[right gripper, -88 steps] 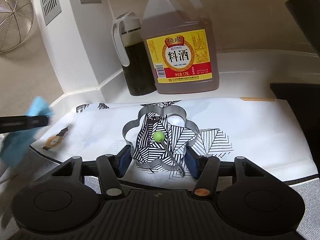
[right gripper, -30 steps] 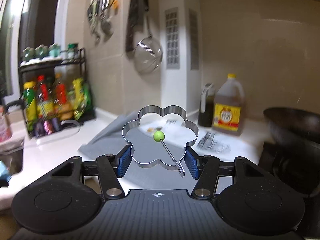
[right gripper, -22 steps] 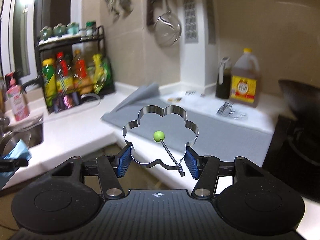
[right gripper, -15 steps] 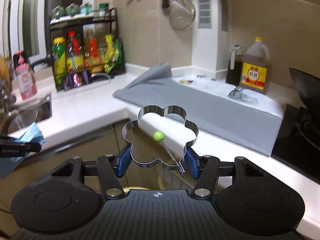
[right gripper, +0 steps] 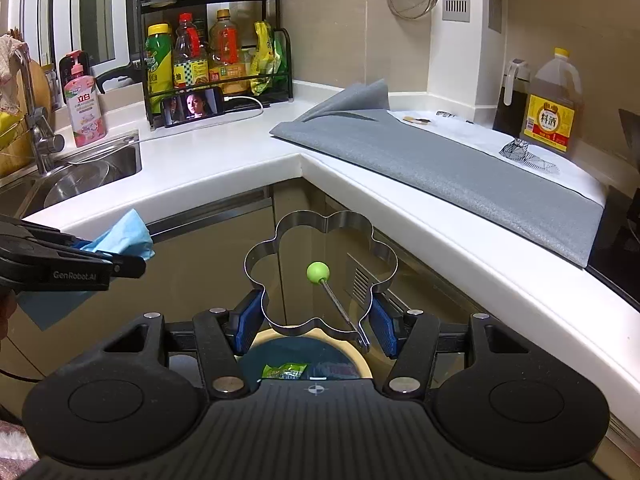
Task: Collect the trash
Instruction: 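Carry the blue glove and egg ring down toward the trash bin, then lower the blue glove and egg ring into the bin opening with both tools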
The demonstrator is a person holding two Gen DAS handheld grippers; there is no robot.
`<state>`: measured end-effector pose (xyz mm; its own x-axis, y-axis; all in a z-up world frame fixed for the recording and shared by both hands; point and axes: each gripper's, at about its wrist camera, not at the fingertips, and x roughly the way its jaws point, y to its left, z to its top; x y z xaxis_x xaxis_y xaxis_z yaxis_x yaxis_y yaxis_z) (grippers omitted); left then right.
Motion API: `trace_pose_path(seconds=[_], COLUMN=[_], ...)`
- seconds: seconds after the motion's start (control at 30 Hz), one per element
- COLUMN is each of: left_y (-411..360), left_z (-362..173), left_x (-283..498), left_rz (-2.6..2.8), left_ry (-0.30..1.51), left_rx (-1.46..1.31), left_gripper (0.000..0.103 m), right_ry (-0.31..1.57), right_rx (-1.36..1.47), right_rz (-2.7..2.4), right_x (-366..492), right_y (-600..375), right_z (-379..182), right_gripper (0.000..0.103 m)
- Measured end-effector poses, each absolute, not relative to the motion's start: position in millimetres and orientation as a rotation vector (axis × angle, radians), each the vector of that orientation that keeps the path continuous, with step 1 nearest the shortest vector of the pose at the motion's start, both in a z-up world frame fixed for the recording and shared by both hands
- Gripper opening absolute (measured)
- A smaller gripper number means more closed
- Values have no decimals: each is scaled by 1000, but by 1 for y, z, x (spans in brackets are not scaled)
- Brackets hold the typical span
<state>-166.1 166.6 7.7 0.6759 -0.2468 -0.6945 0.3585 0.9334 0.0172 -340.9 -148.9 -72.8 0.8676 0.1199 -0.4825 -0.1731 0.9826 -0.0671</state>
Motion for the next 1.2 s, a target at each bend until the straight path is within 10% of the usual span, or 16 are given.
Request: trace_pose_path(seconds=[1.2], left_y=[139], left_z=[-67], left_x=[-113], left_rz=[-359], left_ry=[980], left_rx=[190], left_gripper=[33], right_ry=[717], right_rx=[-101], right_rz=[169], right_x=[-280], right_y=[-151], right_z=[-125], right_gripper=[60])
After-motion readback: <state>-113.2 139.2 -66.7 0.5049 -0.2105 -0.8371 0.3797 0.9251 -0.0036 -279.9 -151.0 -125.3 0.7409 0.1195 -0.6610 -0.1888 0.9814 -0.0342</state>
